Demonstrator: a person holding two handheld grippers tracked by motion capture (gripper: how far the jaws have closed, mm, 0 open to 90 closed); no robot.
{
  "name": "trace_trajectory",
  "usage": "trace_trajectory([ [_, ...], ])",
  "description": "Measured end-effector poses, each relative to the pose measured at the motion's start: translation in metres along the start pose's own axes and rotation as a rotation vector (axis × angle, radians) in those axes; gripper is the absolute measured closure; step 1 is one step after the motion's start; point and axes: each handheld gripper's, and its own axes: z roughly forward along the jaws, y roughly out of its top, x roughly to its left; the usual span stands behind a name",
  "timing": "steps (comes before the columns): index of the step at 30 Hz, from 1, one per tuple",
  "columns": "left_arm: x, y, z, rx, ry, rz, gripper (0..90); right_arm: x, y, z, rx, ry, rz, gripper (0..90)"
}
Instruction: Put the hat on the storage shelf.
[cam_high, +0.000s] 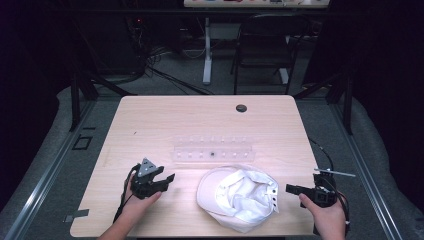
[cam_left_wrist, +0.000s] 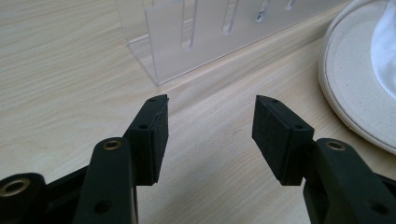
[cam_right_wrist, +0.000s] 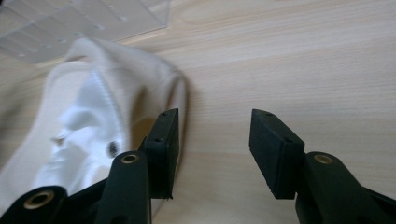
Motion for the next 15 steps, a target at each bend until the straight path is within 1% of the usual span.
trace_trajectory([
  [1,0.0,0.0,0.0,0.001,0.0,0.003,46.5,0.001,0.001,-0.002,0.007,0.018,0.007,53.0],
  [4,0.0,0.0,-0.001,0.0,0.001,0.001,46.4,0.007,0.005,-0.008,0.041,0.065,0.007,52.4],
  [5,0.0,0.0,0.0,0.0,0.003,-0.003,46.4,0.008,0.006,-0.008,0.06,0.068,0.007,52.1],
  [6,0.0,0.0,0.0,0.001,0.003,-0.003,46.4,0.008,0.007,-0.008,0.076,0.086,0.007,51.7],
  [9,0.0,0.0,0.0,0.002,0.005,-0.004,46.4,0.009,0.01,-0.006,0.11,0.096,0.011,50.0],
  [11,0.0,-0.001,0.0,0.005,0.006,-0.004,46.4,0.01,0.011,-0.004,0.118,0.105,0.011,49.7],
  [12,0.001,-0.001,0.0,0.006,0.007,-0.003,46.4,0.01,0.011,-0.004,0.134,0.107,0.007,49.7],
  [13,0.001,0.0,0.0,0.007,0.007,0.003,46.4,0.011,0.013,-0.006,0.161,0.099,-0.012,49.5],
  [14,0.001,0.0,0.0,0.011,0.006,-0.004,46.4,0.014,0.012,-0.003,0.146,0.135,0.013,49.5],
  [15,0.001,-0.001,0.0,0.008,0.008,-0.005,46.4,0.016,0.012,-0.003,0.163,0.14,0.011,49.5],
])
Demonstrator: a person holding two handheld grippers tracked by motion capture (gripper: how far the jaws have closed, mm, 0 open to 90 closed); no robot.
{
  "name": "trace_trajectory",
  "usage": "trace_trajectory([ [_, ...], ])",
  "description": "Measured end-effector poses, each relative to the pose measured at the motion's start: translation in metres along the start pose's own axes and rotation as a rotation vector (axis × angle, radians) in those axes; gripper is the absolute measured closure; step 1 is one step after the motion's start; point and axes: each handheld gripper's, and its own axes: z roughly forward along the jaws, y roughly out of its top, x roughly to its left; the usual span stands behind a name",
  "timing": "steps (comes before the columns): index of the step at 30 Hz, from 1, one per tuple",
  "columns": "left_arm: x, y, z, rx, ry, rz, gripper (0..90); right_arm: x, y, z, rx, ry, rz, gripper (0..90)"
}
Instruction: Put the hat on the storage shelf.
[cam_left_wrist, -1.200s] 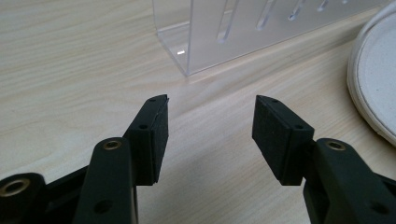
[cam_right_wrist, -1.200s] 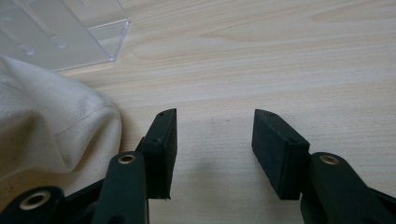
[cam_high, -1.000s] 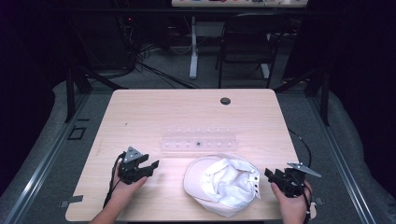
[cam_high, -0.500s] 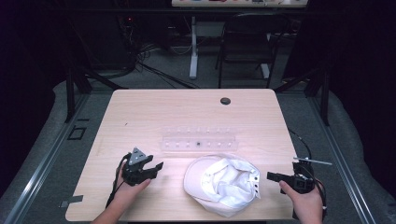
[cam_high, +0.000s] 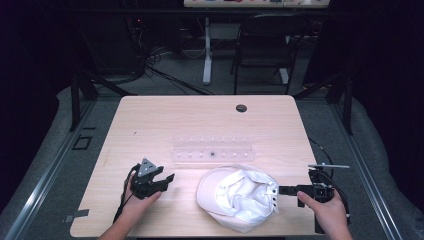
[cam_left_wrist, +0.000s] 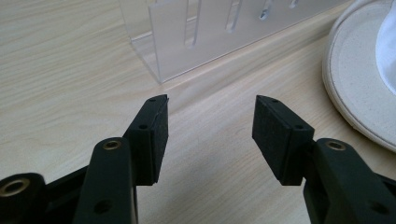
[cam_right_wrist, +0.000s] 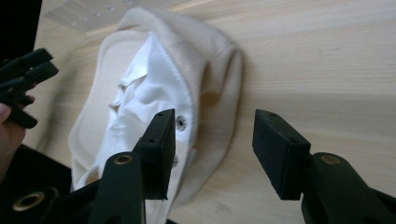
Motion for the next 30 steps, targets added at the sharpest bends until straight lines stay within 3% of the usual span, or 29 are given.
trace_trajectory([
  [7,0.0,0.0,0.0,0.0,0.004,0.001,46.4,0.014,0.0,0.012,0.077,0.054,-0.023,48.7],
  [15,0.0,0.0,-0.001,-0.001,0.004,-0.002,46.4,0.016,-0.001,0.031,0.123,0.075,0.003,48.5],
  [19,0.0,-0.001,-0.001,0.0,0.005,-0.001,46.4,0.019,-0.004,0.039,0.118,0.074,0.026,48.4],
  [20,0.0,-0.001,-0.001,-0.002,0.007,-0.001,46.4,0.018,-0.004,0.04,0.136,0.083,0.009,48.3],
  [24,0.0,-0.001,0.0,0.0,0.008,-0.001,46.3,0.02,-0.005,0.046,0.146,0.094,0.013,48.4],
  [30,0.0,-0.001,-0.001,-0.002,0.008,-0.001,46.3,0.025,-0.001,0.041,0.143,0.105,0.008,48.9],
])
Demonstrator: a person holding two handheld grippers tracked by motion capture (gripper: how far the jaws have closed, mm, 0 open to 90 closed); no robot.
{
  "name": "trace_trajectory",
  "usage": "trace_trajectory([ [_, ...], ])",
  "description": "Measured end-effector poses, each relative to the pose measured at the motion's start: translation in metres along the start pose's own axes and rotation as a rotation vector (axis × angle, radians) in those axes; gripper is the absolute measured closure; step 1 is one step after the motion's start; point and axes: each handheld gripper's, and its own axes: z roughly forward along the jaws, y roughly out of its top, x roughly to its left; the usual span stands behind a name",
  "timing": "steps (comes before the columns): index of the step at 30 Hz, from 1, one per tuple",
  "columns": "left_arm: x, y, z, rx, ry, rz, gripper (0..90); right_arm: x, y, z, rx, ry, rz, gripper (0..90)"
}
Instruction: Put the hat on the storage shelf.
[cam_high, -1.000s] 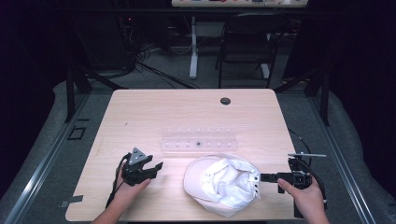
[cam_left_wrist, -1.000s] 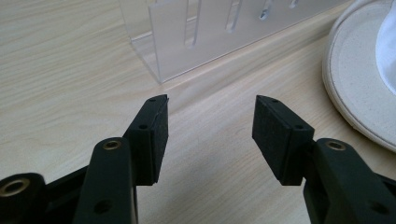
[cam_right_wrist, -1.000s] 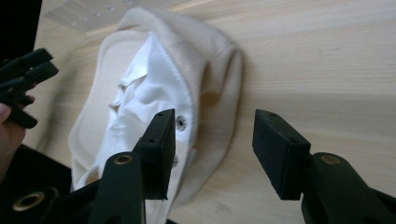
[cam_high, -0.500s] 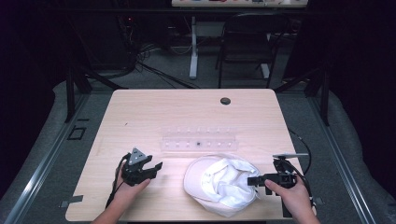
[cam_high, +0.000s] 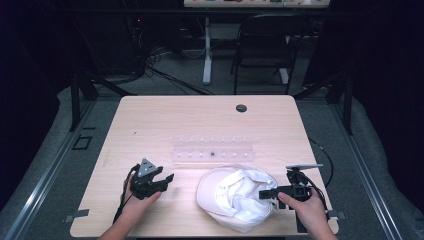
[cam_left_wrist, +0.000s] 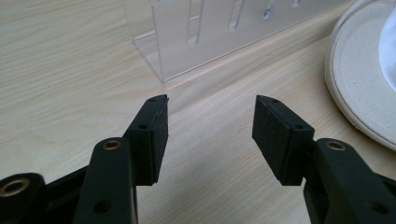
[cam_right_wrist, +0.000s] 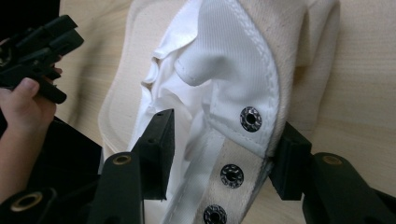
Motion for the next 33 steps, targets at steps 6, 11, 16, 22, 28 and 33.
trace_trajectory([
  [6,0.0,0.0,0.0,0.001,0.0,0.0,46.3,0.007,0.005,-0.008,-0.013,0.043,0.019,53.7],
  [11,0.0,0.0,0.0,0.002,0.002,0.0,46.3,0.008,0.008,-0.009,-0.004,0.02,0.022,63.7],
  [16,0.0,0.0,0.0,0.001,0.003,0.0,46.3,0.01,0.011,-0.01,0.007,-0.002,0.012,74.8],
  [22,0.0,0.0,0.0,0.001,0.004,0.0,46.3,0.011,0.014,-0.01,0.011,-0.031,0.002,80.3],
  [28,0.0,0.0,0.0,0.004,0.004,0.007,46.3,0.015,0.018,-0.012,0.032,-0.077,-0.024,81.4],
  [33,0.0,0.0,0.0,0.004,0.005,0.007,46.3,0.02,0.022,-0.014,0.05,-0.118,-0.043,81.7],
])
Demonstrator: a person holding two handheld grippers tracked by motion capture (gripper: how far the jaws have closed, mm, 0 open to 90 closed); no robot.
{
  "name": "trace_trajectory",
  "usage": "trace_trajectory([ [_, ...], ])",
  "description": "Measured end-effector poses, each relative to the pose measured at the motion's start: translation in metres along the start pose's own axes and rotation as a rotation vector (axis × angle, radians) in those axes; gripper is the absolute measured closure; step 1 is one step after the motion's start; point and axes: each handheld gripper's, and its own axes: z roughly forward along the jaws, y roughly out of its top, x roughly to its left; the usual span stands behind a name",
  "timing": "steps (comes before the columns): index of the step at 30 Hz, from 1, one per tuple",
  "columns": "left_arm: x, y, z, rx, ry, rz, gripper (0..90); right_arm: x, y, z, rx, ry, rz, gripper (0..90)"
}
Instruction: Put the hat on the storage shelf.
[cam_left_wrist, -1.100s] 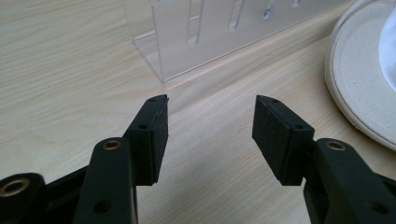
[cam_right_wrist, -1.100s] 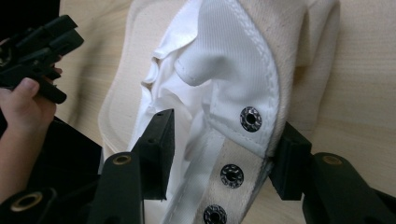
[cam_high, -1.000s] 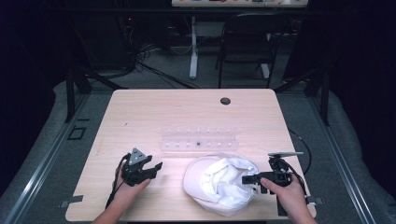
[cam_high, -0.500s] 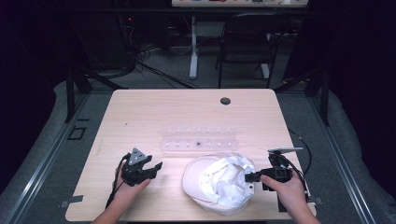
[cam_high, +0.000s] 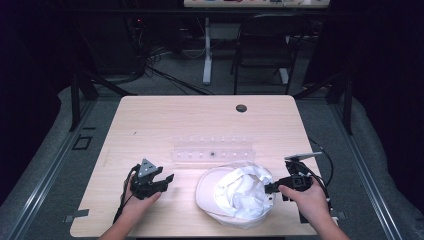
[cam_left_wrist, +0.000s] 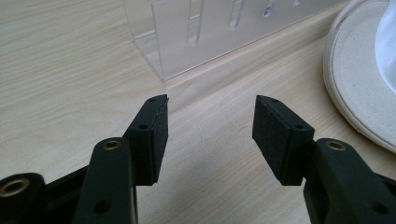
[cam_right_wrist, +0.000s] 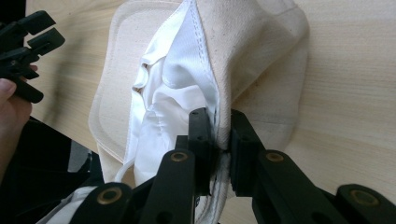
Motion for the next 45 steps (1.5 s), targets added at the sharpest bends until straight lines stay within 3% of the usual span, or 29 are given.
trace_trajectory([
  [1,0.0,0.0,0.0,0.0,0.0,0.001,46.3,0.002,0.0,0.001,-0.016,-0.006,0.011,81.7],
  [16,0.0,0.0,0.0,0.004,0.0,-0.003,46.3,0.025,0.019,-0.017,0.009,-0.114,-0.071,82.1],
  [17,0.0,0.0,0.0,0.004,0.0,-0.003,46.3,0.028,0.02,-0.018,0.001,-0.123,-0.059,82.1],
  [25,0.0,0.0,0.001,0.005,-0.002,-0.003,46.3,0.04,0.031,-0.025,0.036,-0.207,-0.102,82.2],
  [45,0.0,0.0,0.001,0.002,-0.003,-0.009,46.4,0.054,0.049,-0.046,0.055,-0.262,-0.115,82.3],
])
